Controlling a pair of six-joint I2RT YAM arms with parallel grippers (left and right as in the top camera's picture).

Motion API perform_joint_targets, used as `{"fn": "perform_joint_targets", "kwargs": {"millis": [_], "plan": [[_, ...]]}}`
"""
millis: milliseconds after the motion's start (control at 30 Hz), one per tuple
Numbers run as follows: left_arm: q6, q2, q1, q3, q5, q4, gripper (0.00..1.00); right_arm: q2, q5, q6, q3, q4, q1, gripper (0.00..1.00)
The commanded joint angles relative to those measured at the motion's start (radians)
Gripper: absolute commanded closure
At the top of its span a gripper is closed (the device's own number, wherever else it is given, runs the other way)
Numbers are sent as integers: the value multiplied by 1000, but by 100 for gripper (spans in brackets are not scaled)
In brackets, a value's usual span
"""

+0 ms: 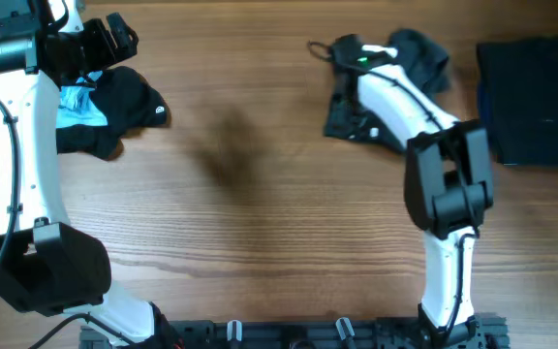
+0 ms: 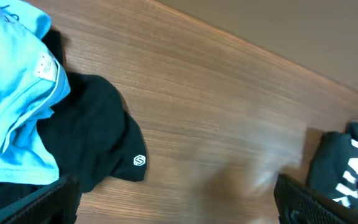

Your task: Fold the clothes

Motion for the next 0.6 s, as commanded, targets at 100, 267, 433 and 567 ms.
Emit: {"fn": "perform_joint_targets", "kwargs": {"millis": [100, 267, 433, 567], "plan": [[20, 6, -3, -2, 12, -4, 0, 30, -197, 5, -15, -31, 39, 96], [20, 6, -3, -2, 12, -4, 0, -110, -259, -33, 80, -77, 10, 95], [20, 8, -3, -2, 12, -4, 0, -206, -229, -106, 106, 48, 9, 74], [20, 10, -3, -2, 12, -4, 0, -185, -217, -148, 106, 116, 12, 70]]}}
